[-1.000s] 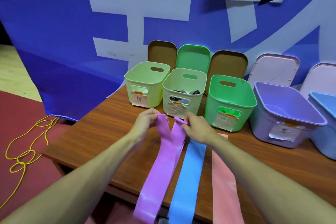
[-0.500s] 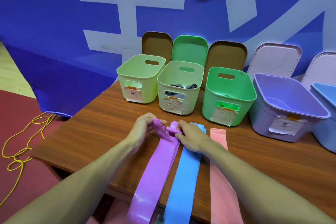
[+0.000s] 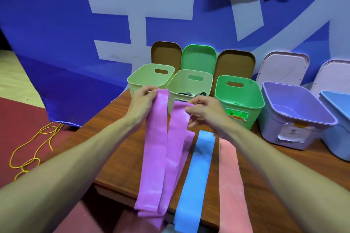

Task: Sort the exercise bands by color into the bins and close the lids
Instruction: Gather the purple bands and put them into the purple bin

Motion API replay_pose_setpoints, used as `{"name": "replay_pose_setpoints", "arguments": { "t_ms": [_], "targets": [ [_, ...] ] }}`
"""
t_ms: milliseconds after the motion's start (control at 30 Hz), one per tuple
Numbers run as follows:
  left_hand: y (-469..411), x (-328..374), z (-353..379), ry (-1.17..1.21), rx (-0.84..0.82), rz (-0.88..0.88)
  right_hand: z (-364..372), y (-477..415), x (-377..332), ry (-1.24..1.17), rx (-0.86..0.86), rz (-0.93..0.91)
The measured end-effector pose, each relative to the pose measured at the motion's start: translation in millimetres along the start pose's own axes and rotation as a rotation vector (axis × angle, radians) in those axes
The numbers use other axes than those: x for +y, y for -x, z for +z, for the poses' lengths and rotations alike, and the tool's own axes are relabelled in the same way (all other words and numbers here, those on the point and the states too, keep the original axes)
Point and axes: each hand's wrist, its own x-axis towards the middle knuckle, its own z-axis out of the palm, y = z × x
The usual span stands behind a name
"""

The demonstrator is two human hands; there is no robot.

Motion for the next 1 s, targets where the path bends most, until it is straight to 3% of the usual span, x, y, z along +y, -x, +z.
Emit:
{"name": "replay_pose_setpoints", "arguments": {
  "t_ms": [233,433,633,800,1000],
  "targets": [
    [9.9,67.3,-5.8,0.065,0.065,0.112,9.4,27.6,-59.5,-0.277,-0.026,-0.100],
    [16.0,107.3,10.3,0.073,0.060,0.242,-8.7,41.5,-93.8,-0.294,0.137,-0.191],
    [21.0,126.4,43.6,0.038,-0.130,0.245,-53.6,55.3,-111.6,-0.242,0.410,-0.219],
    [34.9,136.0,78.5,-0.042,-0.335,0.218,-91.8,80.0,-106.3,-0.147,0.508,-0.211],
    [44.3,152.4,127.1,-0.090,-0.457,0.264,-150.5,98.9,-108.6,0.081,0.655,-0.229]
  ]
}}
